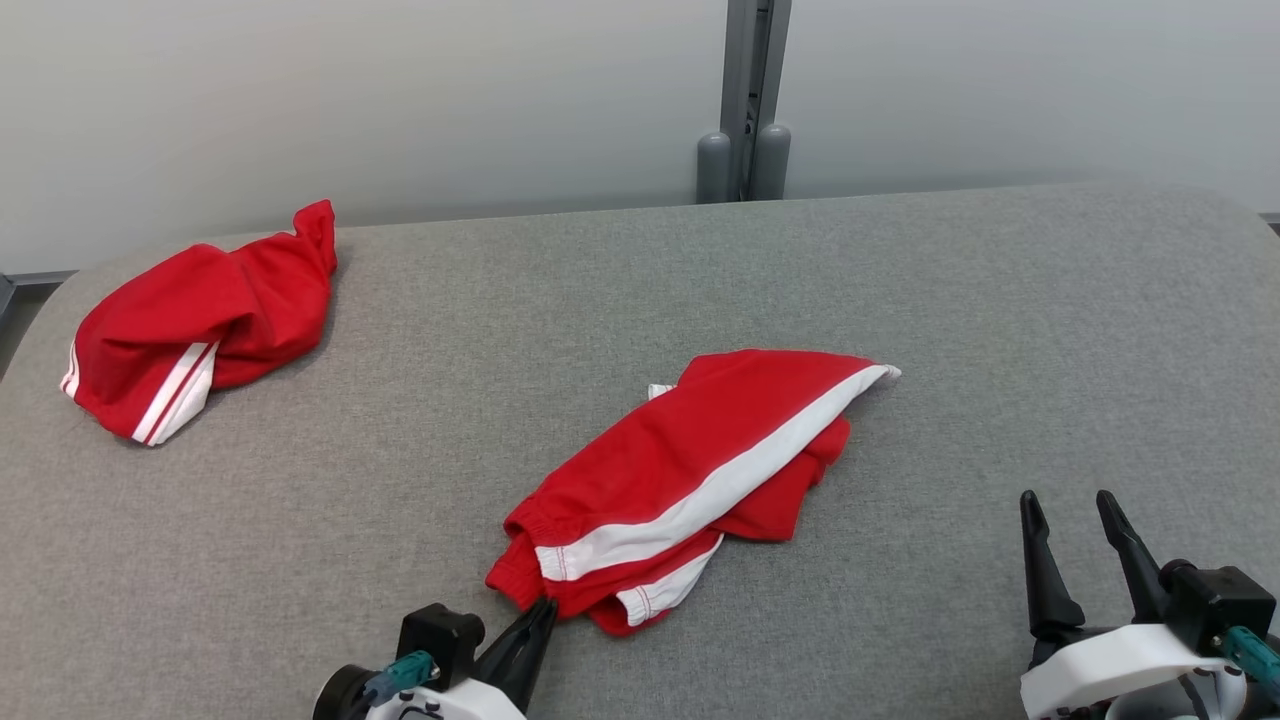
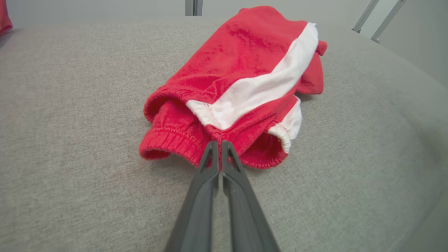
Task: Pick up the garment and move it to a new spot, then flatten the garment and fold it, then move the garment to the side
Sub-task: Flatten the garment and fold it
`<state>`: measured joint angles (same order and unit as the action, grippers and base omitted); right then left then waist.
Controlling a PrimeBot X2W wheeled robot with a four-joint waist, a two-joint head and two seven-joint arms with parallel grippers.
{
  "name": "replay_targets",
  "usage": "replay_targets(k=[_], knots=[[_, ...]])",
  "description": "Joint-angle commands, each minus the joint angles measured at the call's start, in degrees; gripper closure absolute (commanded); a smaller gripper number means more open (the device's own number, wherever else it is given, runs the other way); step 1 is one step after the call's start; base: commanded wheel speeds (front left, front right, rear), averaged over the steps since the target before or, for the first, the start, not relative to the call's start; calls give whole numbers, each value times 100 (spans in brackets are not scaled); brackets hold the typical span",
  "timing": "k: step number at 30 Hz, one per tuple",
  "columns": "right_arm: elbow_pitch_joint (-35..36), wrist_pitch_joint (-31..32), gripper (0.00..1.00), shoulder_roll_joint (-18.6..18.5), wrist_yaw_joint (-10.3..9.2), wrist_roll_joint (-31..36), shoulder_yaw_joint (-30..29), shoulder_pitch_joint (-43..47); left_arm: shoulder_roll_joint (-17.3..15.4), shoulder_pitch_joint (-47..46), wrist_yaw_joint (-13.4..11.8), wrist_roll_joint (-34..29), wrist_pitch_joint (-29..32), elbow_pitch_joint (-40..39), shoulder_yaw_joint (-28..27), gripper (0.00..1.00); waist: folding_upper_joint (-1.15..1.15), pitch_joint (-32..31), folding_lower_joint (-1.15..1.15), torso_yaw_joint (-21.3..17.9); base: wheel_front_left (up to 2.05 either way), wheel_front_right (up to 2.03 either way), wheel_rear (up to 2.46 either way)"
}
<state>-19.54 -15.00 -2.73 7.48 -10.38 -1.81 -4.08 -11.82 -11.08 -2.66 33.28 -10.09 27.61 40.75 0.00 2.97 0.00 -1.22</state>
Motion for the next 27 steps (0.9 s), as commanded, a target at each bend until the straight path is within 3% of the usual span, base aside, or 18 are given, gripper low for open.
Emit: replay_targets(k=[1,8,20,23,25,27], knots=[[-31,-28,0,-31,2,19,-37,1,-59,70,-29,79,1,50,-64,100,0,15,0,-20,0,0,0],[-107,-28,0,-31,3,32,-74,5,-181,146,1,216,-27,159,-158,100,0,47,0,-67,0,0,0],[-194,-28,0,-31,3,58,-155,-49,-391,168,-209,304,-209,227,-406,100,0,63,0,-56,0,0,0],[-191,-28,0,-31,3,53,-150,-52,-372,169,-208,332,-231,194,-415,92,0,57,0,-44,0,0,0],[-192,-28,0,-31,3,49,-147,-55,-347,182,-205,343,-276,119,-438,100,0,59,0,-37,0,0,0],[-197,-28,0,-31,3,50,-154,-54,-337,228,-202,365,-295,39,-446,100,0,63,0,-28,0,0,0]])
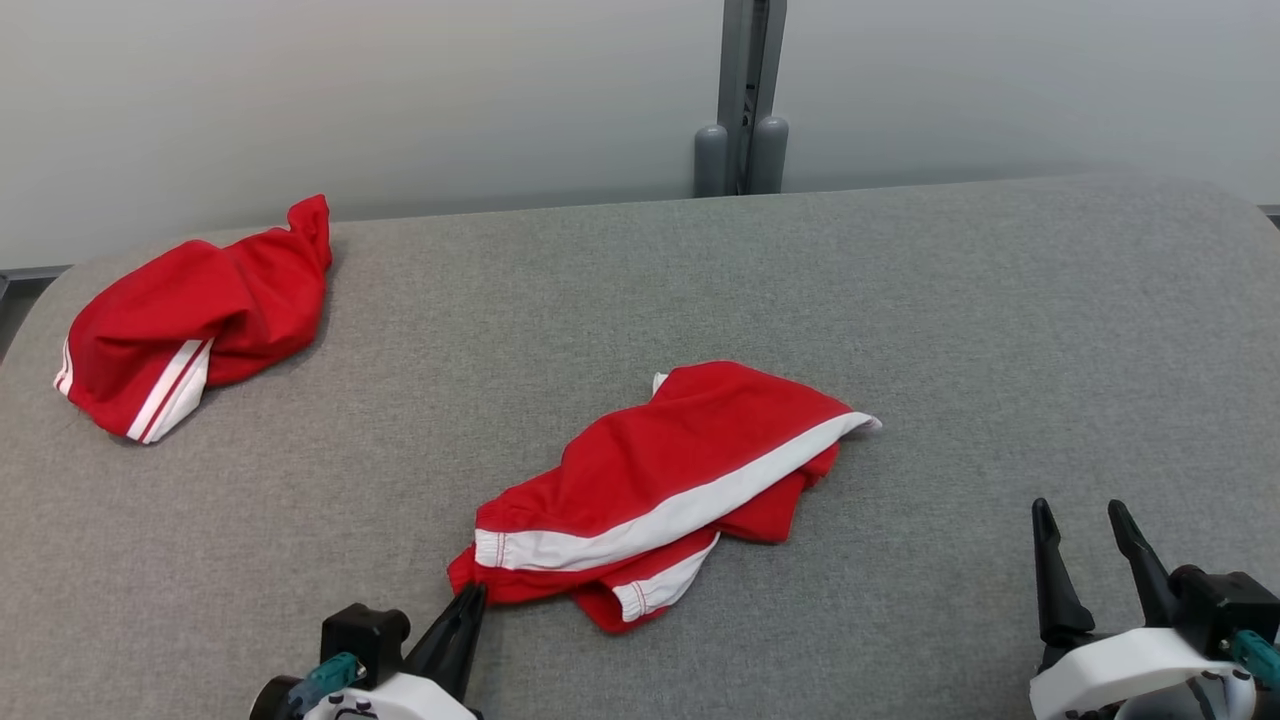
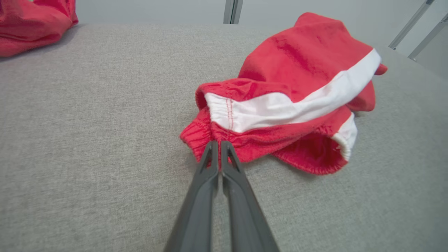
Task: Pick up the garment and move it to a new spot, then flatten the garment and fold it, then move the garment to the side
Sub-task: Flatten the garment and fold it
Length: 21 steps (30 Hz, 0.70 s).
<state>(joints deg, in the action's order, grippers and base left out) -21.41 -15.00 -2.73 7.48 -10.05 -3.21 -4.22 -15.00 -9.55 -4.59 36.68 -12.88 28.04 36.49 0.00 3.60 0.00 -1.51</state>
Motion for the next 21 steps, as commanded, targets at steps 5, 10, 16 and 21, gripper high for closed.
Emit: replay_targets(k=[5,10,16,21], knots=[[-18,-28,0,-29,3,32,24,-33,-41,149,-63,63,-12,-207,-17,99,0,16,0,44,0,0,0],[-13,-28,0,-30,3,9,331,-103,-25,197,-201,44,-99,-273,-129,0,0,20,0,88,0,0,0],[-85,-28,0,-29,3,-88,935,-244,-37,215,-298,13,-186,-320,-307,0,0,26,0,181,0,0,0],[-294,-28,0,-27,3,-139,1783,-420,9,155,-310,-90,-221,-395,-385,0,0,49,0,327,0,0,0]])
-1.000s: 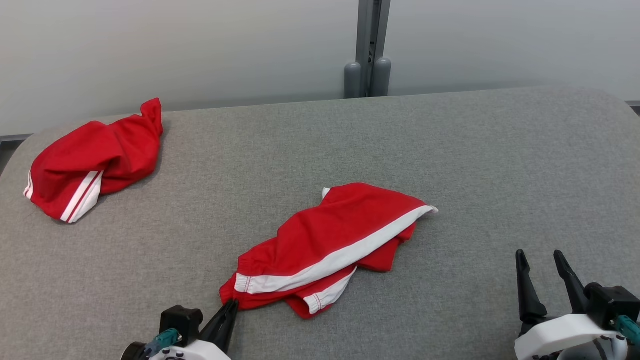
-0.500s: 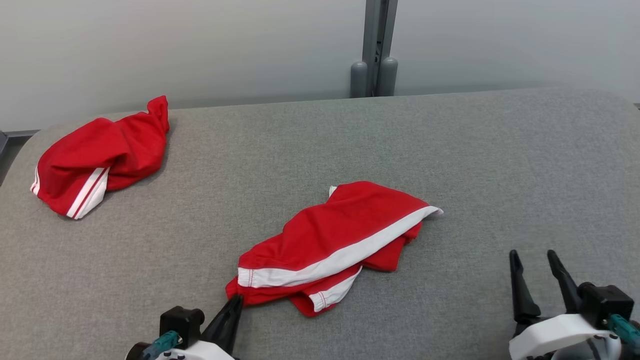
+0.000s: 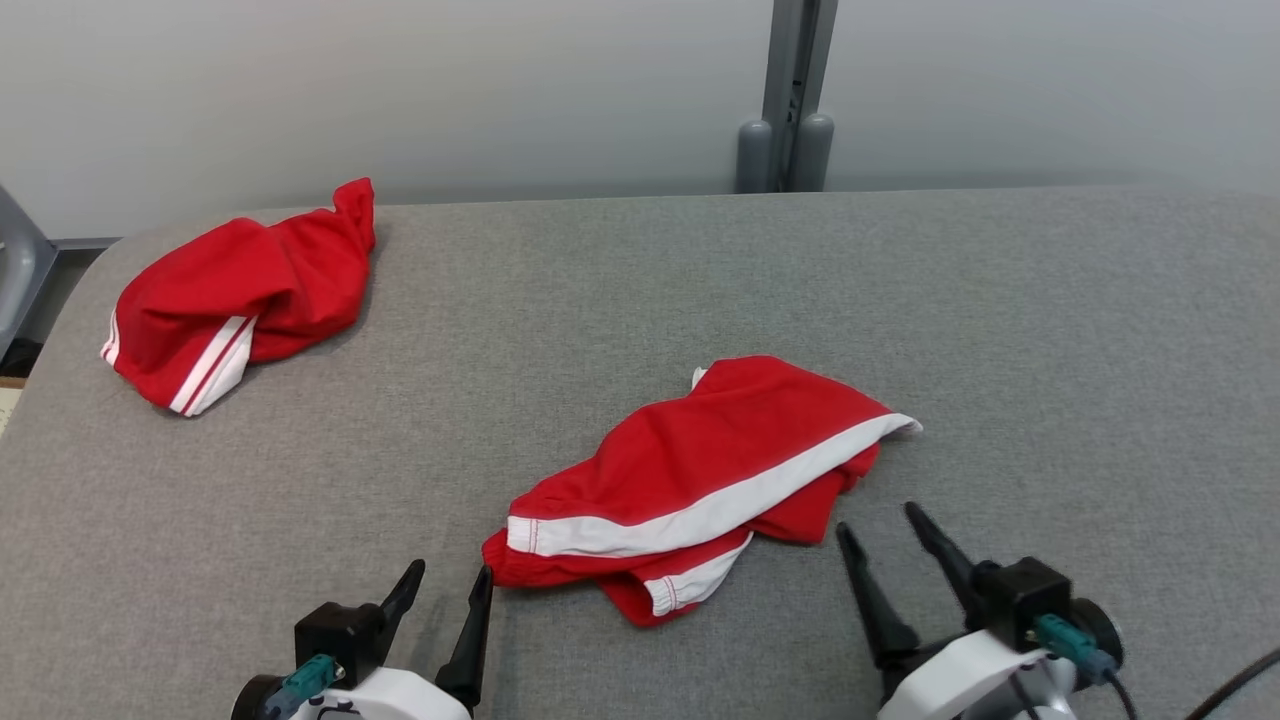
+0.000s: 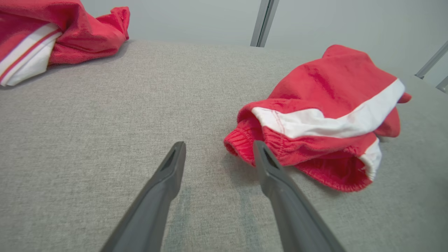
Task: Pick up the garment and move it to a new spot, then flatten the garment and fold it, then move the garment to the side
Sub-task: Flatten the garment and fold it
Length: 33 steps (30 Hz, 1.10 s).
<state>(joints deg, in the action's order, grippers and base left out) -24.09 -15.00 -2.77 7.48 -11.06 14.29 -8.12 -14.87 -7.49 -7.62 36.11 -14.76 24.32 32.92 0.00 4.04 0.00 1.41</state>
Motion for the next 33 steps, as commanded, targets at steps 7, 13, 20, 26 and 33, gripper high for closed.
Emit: replay_targets(k=[7,13,20,26,33], knots=[[-482,-17,0,-32,2,395,958,-571,128,-168,41,-196,-47,-130,-71,0,0,50,0,271,0,0,0],[-1421,21,0,-101,2,1818,1234,-1182,233,-238,93,-300,-48,-181,-112,0,0,89,0,519,0,0,0],[-2105,-14,25,-76,2,2357,985,-1604,336,-173,156,-407,-50,-185,-212,0,0,130,0,749,0,0,0],[-2326,-30,100,-46,2,2308,879,-1826,384,-130,201,-513,-50,-153,-302,0,0,146,0,811,0,0,0],[-1671,-26,100,-64,2,2092,1125,-1240,438,-3,251,-598,-50,-124,-393,0,0,55,0,681,0,0,0]])
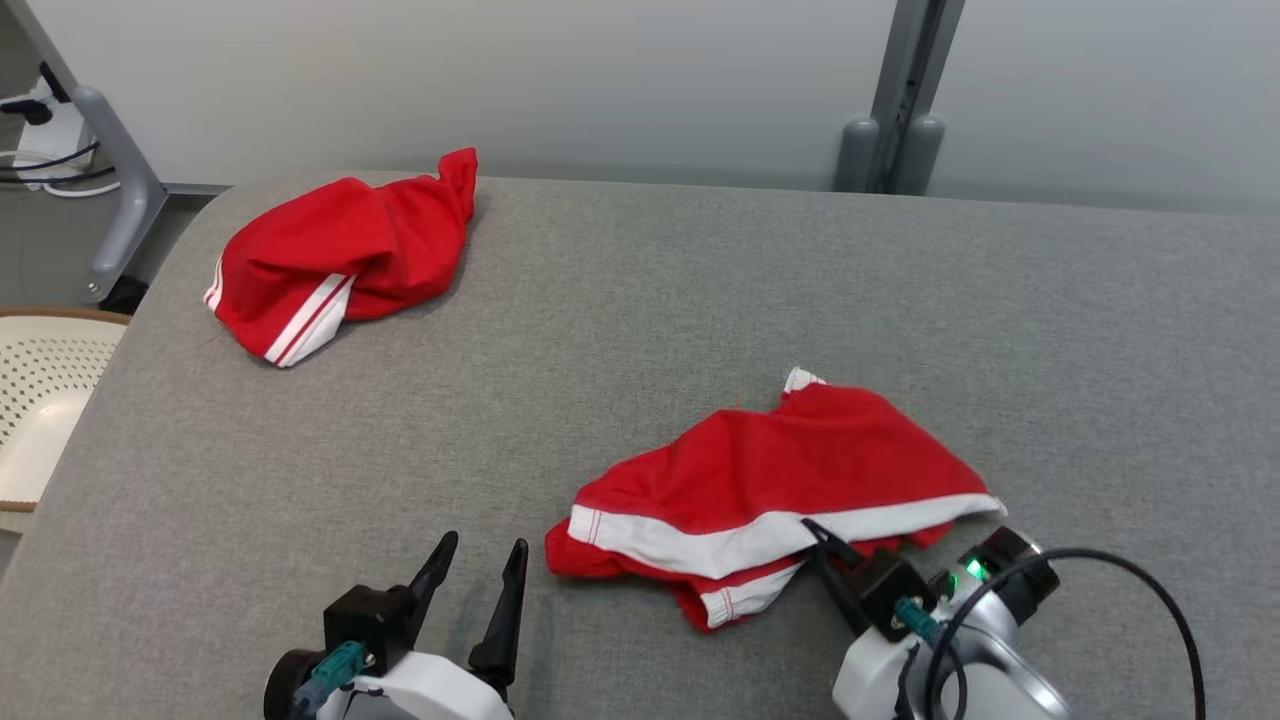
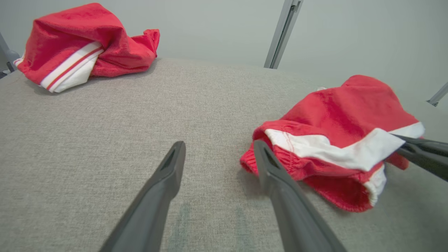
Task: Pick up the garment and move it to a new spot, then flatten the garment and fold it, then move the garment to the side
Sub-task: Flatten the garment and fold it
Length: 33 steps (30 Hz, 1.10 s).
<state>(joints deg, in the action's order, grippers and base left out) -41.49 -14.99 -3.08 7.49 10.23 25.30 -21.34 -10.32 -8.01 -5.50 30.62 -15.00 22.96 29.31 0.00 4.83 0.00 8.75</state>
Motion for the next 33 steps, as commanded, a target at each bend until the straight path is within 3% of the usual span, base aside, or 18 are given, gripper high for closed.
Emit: replay_targets(k=[1,6,12,24,25,26,27,28,33], knots=[[186,-28,100,-68,1,-48,78,193,-11,62,39,-53,-26,26,-35,0,0,-39,0,-92,0,0,0],[763,-28,100,-154,1,-156,309,685,30,112,89,-95,-26,52,-78,0,0,-78,0,-283,0,0,0],[1586,-24,100,-154,1,-9,115,1033,60,93,111,-160,-26,47,-138,0,0,-66,0,-442,0,0,0],[1496,120,100,-211,1,-156,620,1403,102,84,164,-212,-26,97,-232,0,0,-62,0,-477,0,0,0],[1452,113,86,-201,1,-184,618,1387,109,83,169,-224,-26,100,-236,0,0,-66,0,-482,0,0,0],[1408,102,60,-186,1,-239,601,1378,110,81,178,-233,-26,102,-237,0,0,-68,0,-488,0,0,0],[1377,91,15,-169,1,-293,583,1371,113,75,187,-235,-26,103,-242,0,0,-69,0,-496,0,0,0],[1368,76,0,-154,1,-340,573,1365,117,73,187,-238,-26,103,-246,0,0,-73,0,-505,0,0,0],[1430,20,0,-138,1,-490,424,1398,127,101,185,-261,-26,95,-276,0,0,-86,0,-569,0,0,0]])
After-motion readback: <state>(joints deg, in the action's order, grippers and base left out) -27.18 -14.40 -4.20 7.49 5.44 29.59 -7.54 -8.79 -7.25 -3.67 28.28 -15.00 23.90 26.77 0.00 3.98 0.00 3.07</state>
